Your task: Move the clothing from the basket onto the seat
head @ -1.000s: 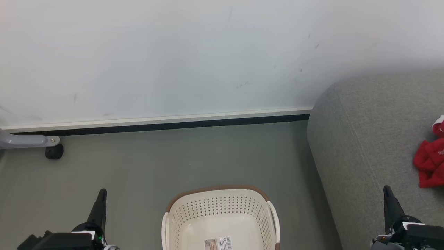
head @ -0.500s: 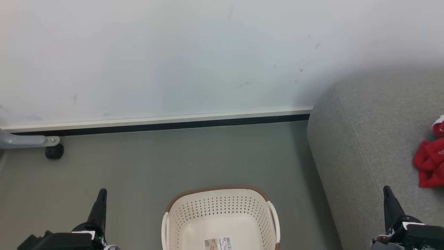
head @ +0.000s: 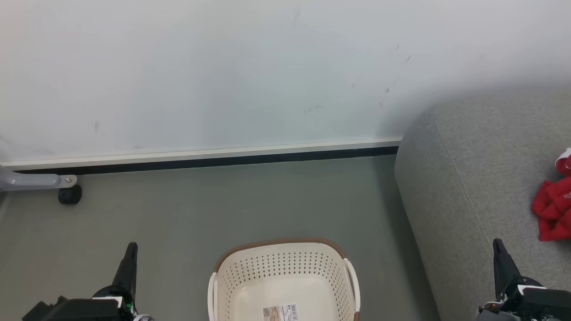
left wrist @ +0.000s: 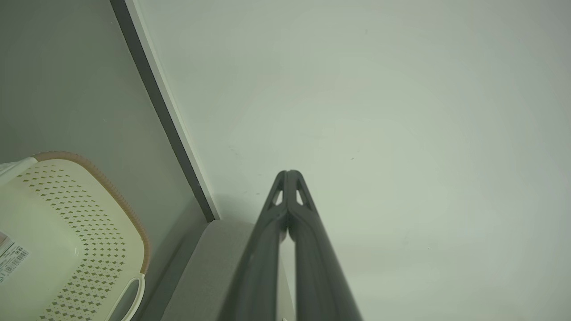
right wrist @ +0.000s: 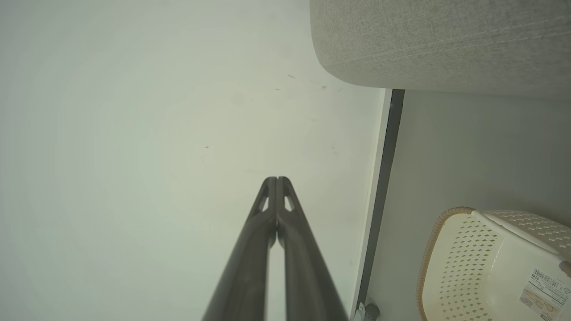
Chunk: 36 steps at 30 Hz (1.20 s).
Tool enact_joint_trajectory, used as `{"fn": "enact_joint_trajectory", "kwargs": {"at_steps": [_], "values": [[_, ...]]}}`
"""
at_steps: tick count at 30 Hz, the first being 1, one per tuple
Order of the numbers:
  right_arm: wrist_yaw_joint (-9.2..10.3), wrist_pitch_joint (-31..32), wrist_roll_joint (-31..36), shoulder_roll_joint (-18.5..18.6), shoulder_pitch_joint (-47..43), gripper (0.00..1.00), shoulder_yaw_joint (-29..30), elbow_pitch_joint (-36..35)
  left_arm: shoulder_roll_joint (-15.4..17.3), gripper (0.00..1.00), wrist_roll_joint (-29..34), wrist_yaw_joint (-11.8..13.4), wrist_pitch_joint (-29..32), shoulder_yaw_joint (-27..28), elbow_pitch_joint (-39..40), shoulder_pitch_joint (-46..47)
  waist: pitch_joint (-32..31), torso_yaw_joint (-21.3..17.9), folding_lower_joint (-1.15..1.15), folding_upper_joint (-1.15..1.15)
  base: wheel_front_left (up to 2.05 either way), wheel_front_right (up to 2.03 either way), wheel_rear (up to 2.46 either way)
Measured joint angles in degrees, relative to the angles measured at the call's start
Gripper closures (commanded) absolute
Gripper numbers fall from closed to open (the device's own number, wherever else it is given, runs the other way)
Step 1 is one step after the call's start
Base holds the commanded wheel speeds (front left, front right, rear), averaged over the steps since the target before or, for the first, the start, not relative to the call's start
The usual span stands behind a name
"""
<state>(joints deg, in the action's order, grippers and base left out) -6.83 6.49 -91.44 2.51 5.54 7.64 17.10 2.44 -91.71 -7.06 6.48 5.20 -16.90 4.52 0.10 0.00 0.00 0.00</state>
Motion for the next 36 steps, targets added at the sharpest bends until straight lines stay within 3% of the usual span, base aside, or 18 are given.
{"fn": "enact_joint_trajectory", "kwargs": {"at_steps": [36], "values": [[0.00,0.00,0.00,0.00,0.00,1.00,0.00,0.00,0.00,1.00,0.00,0.00,0.00,0.00,-0.03,0.01,0.00,0.00,0.00,0.00,0.00,0.00,0.00]]}}
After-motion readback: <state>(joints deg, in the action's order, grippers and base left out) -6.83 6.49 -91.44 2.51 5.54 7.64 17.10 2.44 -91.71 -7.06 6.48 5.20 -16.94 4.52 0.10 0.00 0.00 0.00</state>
